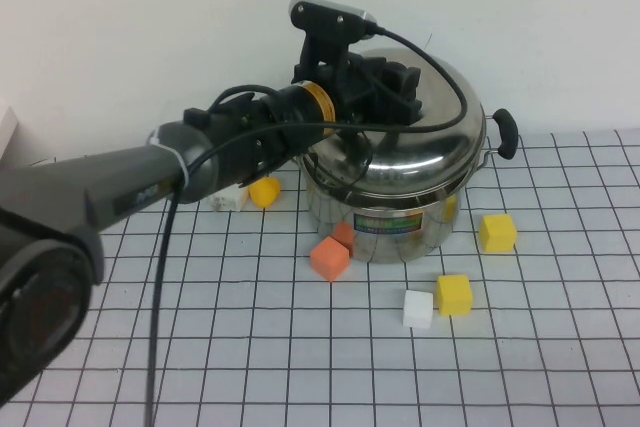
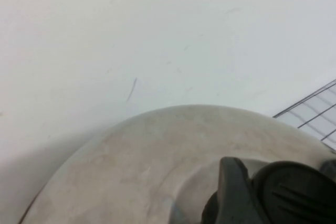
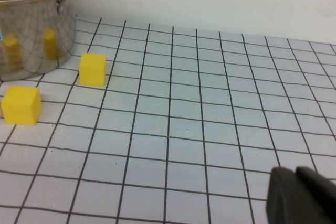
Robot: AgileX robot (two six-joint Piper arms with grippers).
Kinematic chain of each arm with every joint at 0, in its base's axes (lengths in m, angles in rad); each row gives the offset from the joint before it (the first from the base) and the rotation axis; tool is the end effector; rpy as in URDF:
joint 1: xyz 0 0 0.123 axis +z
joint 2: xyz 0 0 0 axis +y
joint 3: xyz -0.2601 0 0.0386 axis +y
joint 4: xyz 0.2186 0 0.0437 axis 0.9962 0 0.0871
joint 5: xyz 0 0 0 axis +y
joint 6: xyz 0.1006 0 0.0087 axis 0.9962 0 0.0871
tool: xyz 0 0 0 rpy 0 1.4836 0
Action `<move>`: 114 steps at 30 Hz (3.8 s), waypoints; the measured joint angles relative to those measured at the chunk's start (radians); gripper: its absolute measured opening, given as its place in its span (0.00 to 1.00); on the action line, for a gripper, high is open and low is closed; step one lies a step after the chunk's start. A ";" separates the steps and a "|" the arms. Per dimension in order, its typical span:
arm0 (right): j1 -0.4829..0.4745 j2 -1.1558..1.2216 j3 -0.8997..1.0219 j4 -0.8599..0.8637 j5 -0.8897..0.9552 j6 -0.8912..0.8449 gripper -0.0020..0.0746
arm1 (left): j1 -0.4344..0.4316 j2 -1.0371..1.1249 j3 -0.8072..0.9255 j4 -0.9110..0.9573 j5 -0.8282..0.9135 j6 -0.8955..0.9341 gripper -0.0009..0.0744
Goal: Cover the pot
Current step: Place the pot lid on the pot
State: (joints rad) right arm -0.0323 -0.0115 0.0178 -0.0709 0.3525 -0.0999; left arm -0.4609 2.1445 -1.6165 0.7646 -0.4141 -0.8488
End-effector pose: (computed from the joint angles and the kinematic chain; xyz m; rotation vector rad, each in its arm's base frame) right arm 0.0555 -0.0043 0.1738 -0.1065 1.8415 -0.1616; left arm 0.4179 -0.2389 0.2351 0.4993 1.6731 -0.6755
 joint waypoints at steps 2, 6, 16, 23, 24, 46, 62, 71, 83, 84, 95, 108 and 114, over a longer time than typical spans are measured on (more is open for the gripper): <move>0.000 0.000 0.000 0.000 0.000 0.000 0.04 | 0.000 0.036 -0.031 0.011 0.000 0.000 0.45; 0.000 0.000 0.000 0.000 0.000 0.000 0.04 | 0.000 0.083 -0.067 0.023 0.002 0.000 0.45; 0.000 0.000 0.000 0.000 0.000 0.000 0.04 | 0.000 0.122 -0.089 0.025 -0.004 0.030 0.45; 0.000 0.000 0.000 0.000 0.000 0.000 0.04 | 0.008 0.124 -0.089 -0.011 -0.022 0.060 0.45; 0.000 0.000 0.000 0.000 0.000 0.000 0.04 | 0.008 0.124 -0.089 -0.027 -0.022 0.060 0.45; 0.000 0.000 0.000 0.000 0.000 0.000 0.04 | 0.010 0.178 -0.089 -0.183 -0.099 0.161 0.45; 0.000 0.000 0.000 0.000 0.000 0.000 0.04 | 0.010 0.183 -0.090 -0.184 -0.097 0.085 0.45; 0.000 0.000 0.000 0.000 0.000 0.000 0.04 | 0.014 0.183 -0.092 -0.088 -0.106 -0.011 0.45; 0.000 0.000 0.000 0.000 0.000 0.000 0.04 | 0.015 0.171 -0.092 -0.009 -0.104 -0.095 0.57; 0.000 0.000 0.000 0.000 0.000 0.000 0.04 | 0.015 0.168 -0.092 -0.004 -0.104 -0.100 0.58; 0.000 0.000 0.000 0.000 0.000 0.000 0.04 | 0.018 0.106 -0.092 0.025 -0.041 -0.137 0.61; 0.000 0.000 0.000 0.000 0.000 0.000 0.04 | 0.123 -0.042 -0.092 0.413 -0.042 -0.513 0.52; 0.000 0.000 0.000 0.000 0.000 0.000 0.04 | 0.178 -0.135 -0.092 0.688 -0.058 -0.725 0.09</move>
State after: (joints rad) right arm -0.0323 -0.0115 0.0178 -0.0709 0.3525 -0.0999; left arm -0.2826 2.0097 -1.7087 1.4526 -0.4722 -1.5741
